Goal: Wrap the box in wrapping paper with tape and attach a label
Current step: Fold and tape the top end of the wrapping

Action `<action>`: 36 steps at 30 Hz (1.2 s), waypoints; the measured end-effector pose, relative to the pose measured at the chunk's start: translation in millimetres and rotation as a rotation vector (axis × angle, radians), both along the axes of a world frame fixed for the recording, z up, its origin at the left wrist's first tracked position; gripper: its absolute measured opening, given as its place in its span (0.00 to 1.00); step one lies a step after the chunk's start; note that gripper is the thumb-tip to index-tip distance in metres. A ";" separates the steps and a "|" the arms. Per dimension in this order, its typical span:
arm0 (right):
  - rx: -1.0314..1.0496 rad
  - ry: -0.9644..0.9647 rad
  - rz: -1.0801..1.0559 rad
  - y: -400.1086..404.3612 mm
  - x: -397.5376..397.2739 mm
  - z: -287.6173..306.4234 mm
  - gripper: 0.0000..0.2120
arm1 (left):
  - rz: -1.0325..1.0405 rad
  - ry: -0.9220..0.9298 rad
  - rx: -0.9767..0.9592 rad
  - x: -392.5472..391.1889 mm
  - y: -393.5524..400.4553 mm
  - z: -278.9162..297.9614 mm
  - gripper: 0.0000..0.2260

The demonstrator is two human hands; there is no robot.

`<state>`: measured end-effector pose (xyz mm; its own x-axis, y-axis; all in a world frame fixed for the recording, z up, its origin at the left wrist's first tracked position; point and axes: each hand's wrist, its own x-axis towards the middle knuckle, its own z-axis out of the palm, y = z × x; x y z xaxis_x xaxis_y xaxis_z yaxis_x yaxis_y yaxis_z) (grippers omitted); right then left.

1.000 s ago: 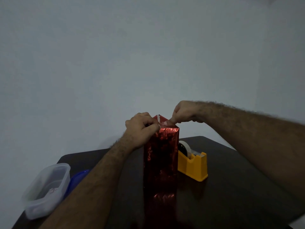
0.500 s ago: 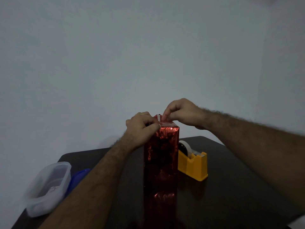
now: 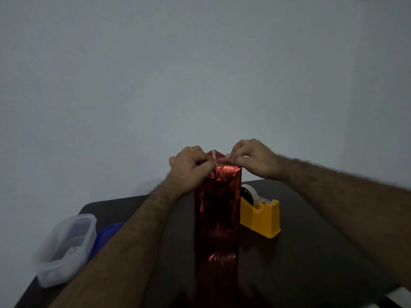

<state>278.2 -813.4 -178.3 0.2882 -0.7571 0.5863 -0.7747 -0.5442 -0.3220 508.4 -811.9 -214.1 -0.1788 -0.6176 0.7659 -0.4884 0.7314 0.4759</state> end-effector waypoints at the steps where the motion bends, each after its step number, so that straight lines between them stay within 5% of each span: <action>1: -0.061 0.101 -0.054 2.8 0.7 0.2 0.26 | 0.004 0.003 -0.006 -0.4 0.3 0.0 0.08; 3: -0.210 0.230 -0.089 8.8 2.1 0.1 0.36 | 0.014 0.004 -0.018 -0.7 1.1 0.4 0.08; 6: -0.445 0.336 0.002 15.9 2.7 -8.8 0.30 | 0.032 -0.012 -0.026 -0.5 2.8 1.9 0.10; 11: -0.430 0.396 -0.066 17.2 0.0 -26.9 0.39 | 0.037 -0.023 -0.021 -0.3 6.6 2.6 0.13; 23: -0.595 0.575 -0.248 23.3 22.4 -16.0 0.39 | 0.066 -0.050 -0.030 -1.8 7.6 -0.5 0.14; 30: -0.391 0.675 -0.350 27.8 37.6 -3.9 0.49 | 0.076 -0.009 0.035 -1.5 8.0 1.0 0.10; 36: -0.095 0.302 -0.121 21.2 14.1 -13.6 0.52 | -0.201 0.316 0.263 4.5 2.8 2.8 0.17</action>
